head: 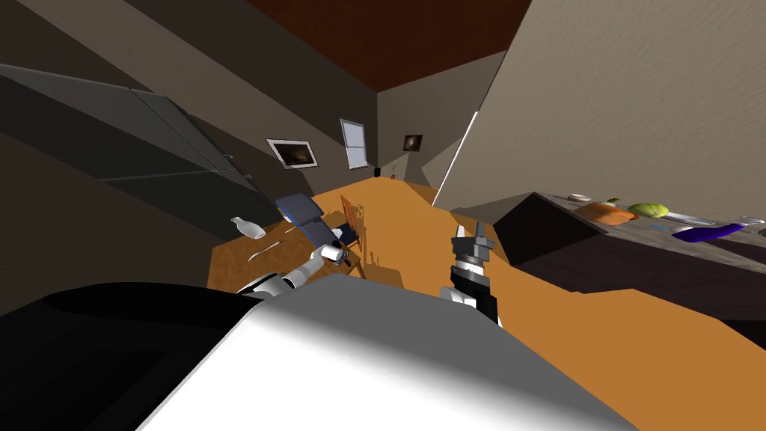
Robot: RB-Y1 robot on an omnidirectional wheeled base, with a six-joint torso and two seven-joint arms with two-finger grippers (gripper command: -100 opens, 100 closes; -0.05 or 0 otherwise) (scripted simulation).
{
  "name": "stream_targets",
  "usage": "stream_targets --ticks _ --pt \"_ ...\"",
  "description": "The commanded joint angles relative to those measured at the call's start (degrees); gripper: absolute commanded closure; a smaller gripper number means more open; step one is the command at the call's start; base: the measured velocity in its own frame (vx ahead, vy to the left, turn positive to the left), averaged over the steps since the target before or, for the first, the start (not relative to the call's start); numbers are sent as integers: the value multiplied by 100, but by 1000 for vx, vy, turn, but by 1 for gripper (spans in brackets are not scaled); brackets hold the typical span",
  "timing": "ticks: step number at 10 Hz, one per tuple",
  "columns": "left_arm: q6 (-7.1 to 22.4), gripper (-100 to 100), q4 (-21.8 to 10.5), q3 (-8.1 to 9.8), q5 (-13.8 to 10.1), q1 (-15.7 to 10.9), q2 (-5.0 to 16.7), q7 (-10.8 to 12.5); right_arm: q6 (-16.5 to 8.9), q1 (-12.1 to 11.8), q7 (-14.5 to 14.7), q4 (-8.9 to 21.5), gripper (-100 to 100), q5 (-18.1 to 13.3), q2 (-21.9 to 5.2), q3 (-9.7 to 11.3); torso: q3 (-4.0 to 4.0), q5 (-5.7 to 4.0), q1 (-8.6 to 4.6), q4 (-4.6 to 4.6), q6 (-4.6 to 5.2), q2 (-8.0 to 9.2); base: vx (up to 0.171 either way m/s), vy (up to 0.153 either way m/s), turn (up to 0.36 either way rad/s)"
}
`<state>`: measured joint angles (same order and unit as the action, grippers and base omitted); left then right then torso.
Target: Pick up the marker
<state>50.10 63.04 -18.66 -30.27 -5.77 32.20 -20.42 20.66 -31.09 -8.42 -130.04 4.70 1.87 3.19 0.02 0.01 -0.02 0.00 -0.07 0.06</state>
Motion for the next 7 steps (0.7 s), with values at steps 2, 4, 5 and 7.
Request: stream_targets --ticks 2,4,5,7 --pt "-1 100 0 0 0 0 0 0 0 0 0 0 0 0 0 0 0 0 0 0 0 0 0 0 0" --pt "149 100 177 -4 -88 -17 118 -3 0 0 0 0 0 0 0 0 -1 0 0 -1 0 -1 7 -7 26" --pt "271 100 310 -5 -162 -37 214 -13 0 0 0 0 0 0 0 0 -1 -4 -5 2 -1 -4 15 -24 94" --pt "251 0 331 3 -109 1 185 23 0 0 0 0 0 0 0 0 -2 -1 -6 -1 0 -3 4 -5 10"
